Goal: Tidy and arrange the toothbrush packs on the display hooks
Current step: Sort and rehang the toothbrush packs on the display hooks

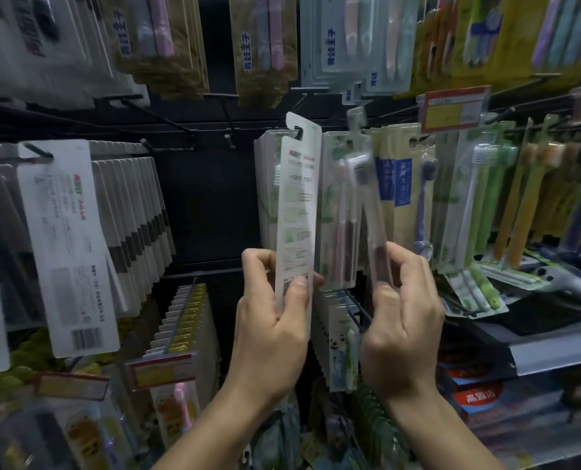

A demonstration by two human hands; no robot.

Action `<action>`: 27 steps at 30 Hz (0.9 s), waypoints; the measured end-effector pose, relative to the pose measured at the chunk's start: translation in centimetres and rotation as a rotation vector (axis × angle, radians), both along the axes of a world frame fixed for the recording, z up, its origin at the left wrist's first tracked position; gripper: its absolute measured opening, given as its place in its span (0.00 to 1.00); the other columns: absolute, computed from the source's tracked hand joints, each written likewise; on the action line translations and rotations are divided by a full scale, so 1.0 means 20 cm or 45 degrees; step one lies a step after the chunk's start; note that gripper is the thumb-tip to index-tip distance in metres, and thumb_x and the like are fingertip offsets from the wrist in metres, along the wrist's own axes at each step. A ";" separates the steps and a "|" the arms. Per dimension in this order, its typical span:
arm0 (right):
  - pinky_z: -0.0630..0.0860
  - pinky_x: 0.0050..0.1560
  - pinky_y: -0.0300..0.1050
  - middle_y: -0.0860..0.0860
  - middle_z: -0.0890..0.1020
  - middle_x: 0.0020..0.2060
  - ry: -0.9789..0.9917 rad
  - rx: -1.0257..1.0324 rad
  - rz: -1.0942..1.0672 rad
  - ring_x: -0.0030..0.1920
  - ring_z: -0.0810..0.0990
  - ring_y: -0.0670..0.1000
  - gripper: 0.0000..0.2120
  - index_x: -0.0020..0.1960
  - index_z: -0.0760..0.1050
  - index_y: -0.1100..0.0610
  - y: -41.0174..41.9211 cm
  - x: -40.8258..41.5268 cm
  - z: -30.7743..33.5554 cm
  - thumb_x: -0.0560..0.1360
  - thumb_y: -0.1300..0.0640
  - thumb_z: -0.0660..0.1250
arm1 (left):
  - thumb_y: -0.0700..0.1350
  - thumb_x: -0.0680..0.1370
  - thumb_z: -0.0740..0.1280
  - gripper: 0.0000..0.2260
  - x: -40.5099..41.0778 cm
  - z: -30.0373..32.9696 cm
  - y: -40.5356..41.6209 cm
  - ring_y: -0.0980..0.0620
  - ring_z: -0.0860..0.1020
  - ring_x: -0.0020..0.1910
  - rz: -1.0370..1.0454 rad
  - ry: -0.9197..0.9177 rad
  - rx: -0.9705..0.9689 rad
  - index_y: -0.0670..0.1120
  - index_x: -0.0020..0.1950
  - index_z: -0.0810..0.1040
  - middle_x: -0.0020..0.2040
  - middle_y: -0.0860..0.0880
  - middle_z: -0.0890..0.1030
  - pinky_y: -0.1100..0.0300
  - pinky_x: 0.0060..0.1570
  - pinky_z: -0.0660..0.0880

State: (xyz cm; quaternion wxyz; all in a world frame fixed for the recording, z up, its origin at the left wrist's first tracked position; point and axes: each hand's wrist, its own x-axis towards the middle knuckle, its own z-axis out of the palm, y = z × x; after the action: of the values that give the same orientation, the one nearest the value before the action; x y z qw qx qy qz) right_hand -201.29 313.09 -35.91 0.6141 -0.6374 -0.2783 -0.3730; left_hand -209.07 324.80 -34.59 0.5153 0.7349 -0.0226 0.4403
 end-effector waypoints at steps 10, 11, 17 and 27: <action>0.66 0.33 0.36 0.42 0.74 0.32 0.019 -0.020 0.077 0.32 0.74 0.44 0.08 0.50 0.74 0.49 0.03 -0.02 -0.01 0.83 0.55 0.57 | 0.52 0.84 0.61 0.13 0.02 -0.01 0.01 0.56 0.79 0.50 -0.005 -0.096 0.062 0.62 0.64 0.60 0.51 0.60 0.76 0.63 0.51 0.76; 0.67 0.32 0.35 0.42 0.75 0.32 0.020 -0.018 0.077 0.31 0.75 0.45 0.06 0.51 0.74 0.49 0.03 -0.02 -0.01 0.82 0.55 0.59 | 0.53 0.83 0.61 0.14 0.02 -0.01 0.01 0.57 0.79 0.53 -0.006 -0.103 0.062 0.61 0.65 0.59 0.51 0.64 0.76 0.66 0.52 0.75; 0.72 0.31 0.38 0.44 0.78 0.33 0.073 0.004 0.091 0.32 0.78 0.47 0.05 0.53 0.76 0.49 0.04 -0.04 -0.01 0.81 0.59 0.68 | 0.55 0.82 0.59 0.16 0.01 -0.01 0.02 0.61 0.75 0.62 -0.119 -0.064 -0.040 0.62 0.69 0.60 0.55 0.68 0.73 0.68 0.59 0.72; 0.83 0.48 0.51 0.42 0.86 0.46 0.238 0.171 0.151 0.47 0.85 0.47 0.12 0.64 0.79 0.49 0.04 -0.03 -0.01 0.82 0.58 0.69 | 0.44 0.81 0.71 0.22 0.02 -0.02 0.02 0.63 0.83 0.54 0.087 -0.053 -0.198 0.55 0.72 0.67 0.58 0.54 0.81 0.69 0.46 0.80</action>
State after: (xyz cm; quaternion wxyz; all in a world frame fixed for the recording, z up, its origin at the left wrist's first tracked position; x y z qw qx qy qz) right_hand -201.89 313.79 -36.08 0.6996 -0.6094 -0.2313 -0.2927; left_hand -208.68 325.29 -34.91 0.5551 0.6836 0.0258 0.4732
